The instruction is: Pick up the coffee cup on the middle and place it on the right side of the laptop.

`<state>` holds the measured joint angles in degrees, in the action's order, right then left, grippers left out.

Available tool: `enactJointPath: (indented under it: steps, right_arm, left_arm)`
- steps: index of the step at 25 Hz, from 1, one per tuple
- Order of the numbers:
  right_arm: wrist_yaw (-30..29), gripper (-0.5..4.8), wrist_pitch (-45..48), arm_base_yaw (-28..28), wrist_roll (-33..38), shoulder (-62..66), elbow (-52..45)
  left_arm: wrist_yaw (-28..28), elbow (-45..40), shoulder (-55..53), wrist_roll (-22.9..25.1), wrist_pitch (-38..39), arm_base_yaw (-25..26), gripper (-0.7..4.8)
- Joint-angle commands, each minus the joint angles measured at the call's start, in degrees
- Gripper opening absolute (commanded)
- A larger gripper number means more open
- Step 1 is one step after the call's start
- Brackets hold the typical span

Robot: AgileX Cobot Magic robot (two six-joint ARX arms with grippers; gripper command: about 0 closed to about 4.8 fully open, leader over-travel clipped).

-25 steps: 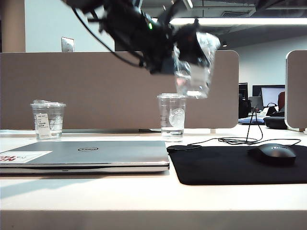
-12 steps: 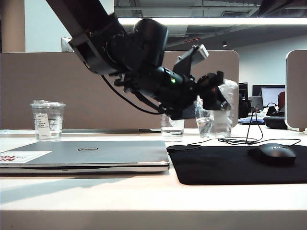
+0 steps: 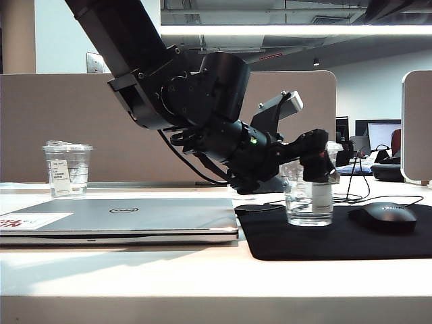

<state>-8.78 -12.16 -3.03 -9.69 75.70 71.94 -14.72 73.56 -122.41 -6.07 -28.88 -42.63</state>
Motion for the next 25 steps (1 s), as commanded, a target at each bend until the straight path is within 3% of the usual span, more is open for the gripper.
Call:
enactJointPath:
  steps: [1, 8, 16, 25]
  right_arm:
    - [0.2, -0.05, 0.8, 0.0, 0.0, -0.4, 0.3]
    - [0.3, -0.05, 0.8, 0.0, 0.0, -0.4, 0.3]
    - [0.3, -0.05, 0.8, 0.0, 0.0, -0.5, 0.3]
    - [0.3, -0.05, 0.4, -0.1, 0.0, -2.0, 0.3]
  left_arm:
    - [0.4, 0.2, 0.2, 0.0, -0.3, 0.1, 4.62]
    - [-3.6, 0.2, 2.6, -0.4, 8.7, 0.0, 4.68]
    - [-3.1, 0.1, 8.9, -0.1, 18.4, -0.3, 4.79]
    - [0.1, 0.1, 15.4, 0.1, 40.3, -0.3, 4.79]
